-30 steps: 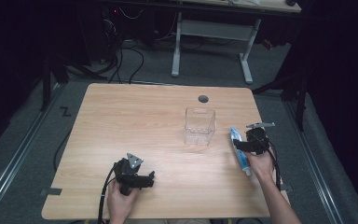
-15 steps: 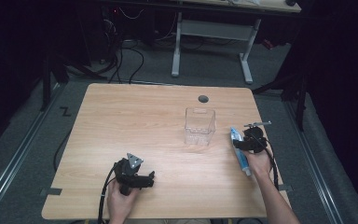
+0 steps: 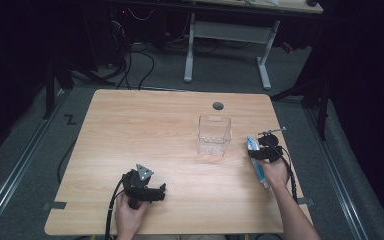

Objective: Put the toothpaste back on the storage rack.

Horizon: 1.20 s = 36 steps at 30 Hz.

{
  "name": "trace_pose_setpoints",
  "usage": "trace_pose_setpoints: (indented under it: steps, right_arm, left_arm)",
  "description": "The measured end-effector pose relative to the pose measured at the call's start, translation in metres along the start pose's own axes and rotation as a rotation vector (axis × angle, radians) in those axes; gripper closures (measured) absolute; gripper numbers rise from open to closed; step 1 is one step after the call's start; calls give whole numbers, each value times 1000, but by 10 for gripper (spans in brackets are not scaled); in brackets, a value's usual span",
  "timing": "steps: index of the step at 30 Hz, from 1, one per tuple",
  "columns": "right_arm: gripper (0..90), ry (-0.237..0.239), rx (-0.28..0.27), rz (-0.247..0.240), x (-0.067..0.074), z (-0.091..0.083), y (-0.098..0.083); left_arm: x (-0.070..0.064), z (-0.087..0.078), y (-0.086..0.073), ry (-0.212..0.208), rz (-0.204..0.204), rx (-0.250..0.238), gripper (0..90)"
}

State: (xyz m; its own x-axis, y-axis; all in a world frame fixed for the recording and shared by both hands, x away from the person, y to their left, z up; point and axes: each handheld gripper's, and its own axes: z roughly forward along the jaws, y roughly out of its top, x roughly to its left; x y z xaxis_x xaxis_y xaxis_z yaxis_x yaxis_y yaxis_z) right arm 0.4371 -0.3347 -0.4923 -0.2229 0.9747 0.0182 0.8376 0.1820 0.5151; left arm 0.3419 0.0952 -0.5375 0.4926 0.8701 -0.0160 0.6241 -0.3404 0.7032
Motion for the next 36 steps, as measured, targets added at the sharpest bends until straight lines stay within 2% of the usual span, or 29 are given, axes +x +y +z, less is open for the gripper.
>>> trace_pose_setpoints:
  steps: [4,10,11,13,20,24,28,32,36]
  right_arm:
    - [562,16,9,12,-1,0,1]
    - [635,21,27,-18,1,-1,2]
    - [679,33,30,-19,2,0,2]
    - [686,31,32,-23,2,0,2]
    - [710,-30,81,-120,15,2,8]
    - [718,-33,87,-127,16,1,8]
    - [723,13,90,-87,9,1,10]
    - [723,34,89,-81,8,0,9]
    - [723,71,62,-93,10,-6,9]
  left_arm:
    - [0,0,0,-1,1,-2,8]
    - [0,0,0,-1,1,-2,8]
    - [0,0,0,-1,1,-2,8]
    - [0,0,0,0,1,-2,8]
    - [0,0,0,-1,1,-1,9]
    - [0,0,0,-2,2,-1,9]
    - [0,0,0,-2,1,-1,9]
    - [0,0,0,0,1,-2,9]
    - [0,0,0,0,0,-2,9]
